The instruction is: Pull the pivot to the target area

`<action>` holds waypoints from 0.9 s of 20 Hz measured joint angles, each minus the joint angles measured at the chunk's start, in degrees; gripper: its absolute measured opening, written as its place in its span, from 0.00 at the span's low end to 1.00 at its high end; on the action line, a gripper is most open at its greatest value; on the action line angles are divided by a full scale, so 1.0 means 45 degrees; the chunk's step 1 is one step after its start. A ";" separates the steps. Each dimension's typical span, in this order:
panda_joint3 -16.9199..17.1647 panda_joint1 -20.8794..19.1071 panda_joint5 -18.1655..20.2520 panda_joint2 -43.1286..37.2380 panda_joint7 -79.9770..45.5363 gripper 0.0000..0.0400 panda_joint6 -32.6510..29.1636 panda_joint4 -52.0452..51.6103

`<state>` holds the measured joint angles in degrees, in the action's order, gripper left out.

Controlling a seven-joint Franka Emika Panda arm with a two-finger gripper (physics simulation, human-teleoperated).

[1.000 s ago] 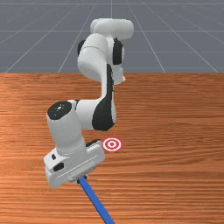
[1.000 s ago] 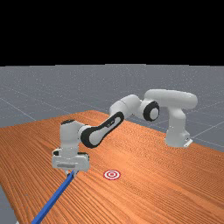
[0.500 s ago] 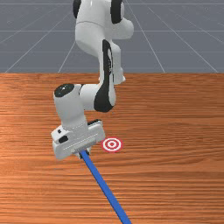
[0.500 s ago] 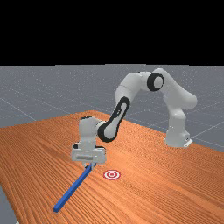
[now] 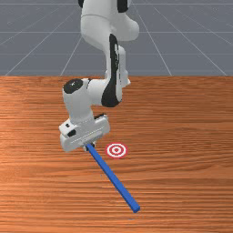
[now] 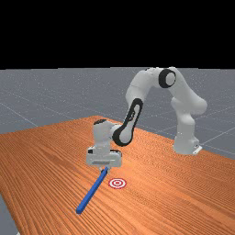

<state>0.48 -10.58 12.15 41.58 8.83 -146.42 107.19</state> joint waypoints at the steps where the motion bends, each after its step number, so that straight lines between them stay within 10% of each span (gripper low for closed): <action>1: 0.0001 -0.0027 0.0012 -0.0245 0.0054 0.24 -0.0116 0.0456; 18: -0.0903 -0.0257 0.0620 -0.1215 0.0994 0.24 -0.2220 0.2709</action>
<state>-3.59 -11.73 14.94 36.11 13.30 -156.41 119.39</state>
